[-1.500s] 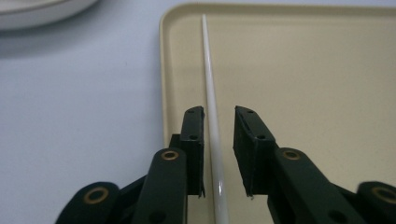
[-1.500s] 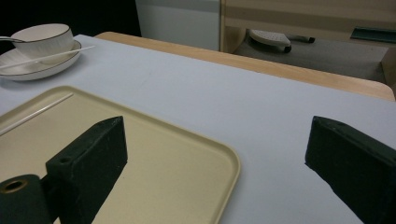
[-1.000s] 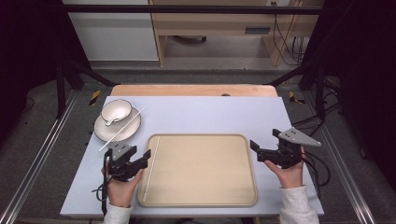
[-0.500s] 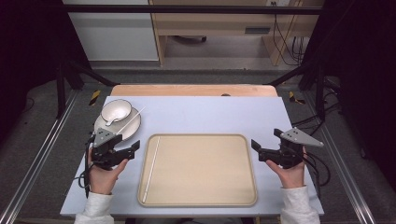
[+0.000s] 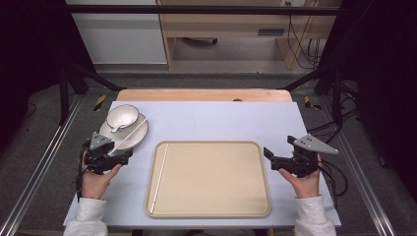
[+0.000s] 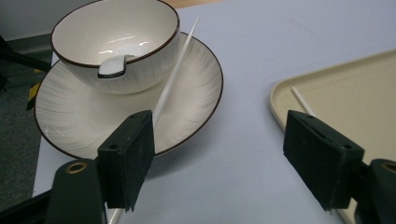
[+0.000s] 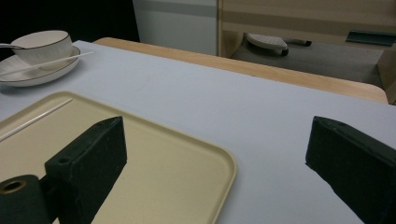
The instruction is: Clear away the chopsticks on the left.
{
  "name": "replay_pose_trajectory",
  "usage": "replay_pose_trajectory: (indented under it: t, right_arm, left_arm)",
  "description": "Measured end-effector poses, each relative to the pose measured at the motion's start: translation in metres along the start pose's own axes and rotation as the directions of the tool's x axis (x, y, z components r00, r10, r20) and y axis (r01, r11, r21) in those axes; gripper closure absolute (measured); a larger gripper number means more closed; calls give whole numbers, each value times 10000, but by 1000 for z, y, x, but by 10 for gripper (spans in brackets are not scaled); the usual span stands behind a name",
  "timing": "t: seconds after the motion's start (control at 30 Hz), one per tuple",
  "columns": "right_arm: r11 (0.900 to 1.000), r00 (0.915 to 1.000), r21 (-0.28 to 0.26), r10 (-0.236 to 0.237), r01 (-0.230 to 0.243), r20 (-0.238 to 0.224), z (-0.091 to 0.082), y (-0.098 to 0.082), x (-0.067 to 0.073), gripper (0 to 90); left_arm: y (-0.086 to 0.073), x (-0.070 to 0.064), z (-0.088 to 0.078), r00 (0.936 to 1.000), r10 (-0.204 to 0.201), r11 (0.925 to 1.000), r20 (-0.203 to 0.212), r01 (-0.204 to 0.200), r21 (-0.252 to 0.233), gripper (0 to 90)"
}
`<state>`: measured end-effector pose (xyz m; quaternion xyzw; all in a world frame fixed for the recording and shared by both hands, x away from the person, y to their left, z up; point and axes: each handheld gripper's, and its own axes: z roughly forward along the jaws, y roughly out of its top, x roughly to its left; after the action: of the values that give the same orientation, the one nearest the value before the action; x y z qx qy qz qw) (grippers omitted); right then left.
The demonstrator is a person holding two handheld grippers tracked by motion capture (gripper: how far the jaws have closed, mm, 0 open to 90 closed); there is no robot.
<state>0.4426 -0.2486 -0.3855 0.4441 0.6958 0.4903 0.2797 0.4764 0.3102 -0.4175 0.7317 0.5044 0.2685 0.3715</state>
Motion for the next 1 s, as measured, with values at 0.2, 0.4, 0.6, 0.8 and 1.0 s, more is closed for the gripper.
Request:
replay_pose_trajectory:
  t: [0.2, 0.4, 0.6, 0.8, 1.0]
  right_arm:
    - [10000, 10000, 0, -19, 19, 36, 0, 0, 0, 56]
    - [9999, 9999, 99, -70, 69, 89, 2, 0, 0, 56]
    - [9999, 9999, 141, -74, 73, 100, 2, -1, 0, 56]
    - [9999, 9999, 139, -66, 65, 100, 3, -1, 1, 57]
    - [9997, 9998, 218, -151, 148, 119, 5, -2, 1, 56]
  left_arm:
    - [2, 14, 11, 9999, -7, 9999, -104, 8, 143, 240]
    - [6, 29, 27, 9999, -60, 9992, -137, 65, 402, 284]
    - [4, 34, 43, 9998, 26, 9974, -190, -12, 715, 335]
    - [9, 38, 55, 9989, 296, 9947, -373, -257, 999, 393]
    - [8, 41, 67, 9989, 358, 9921, -292, -320, 1215, 510]
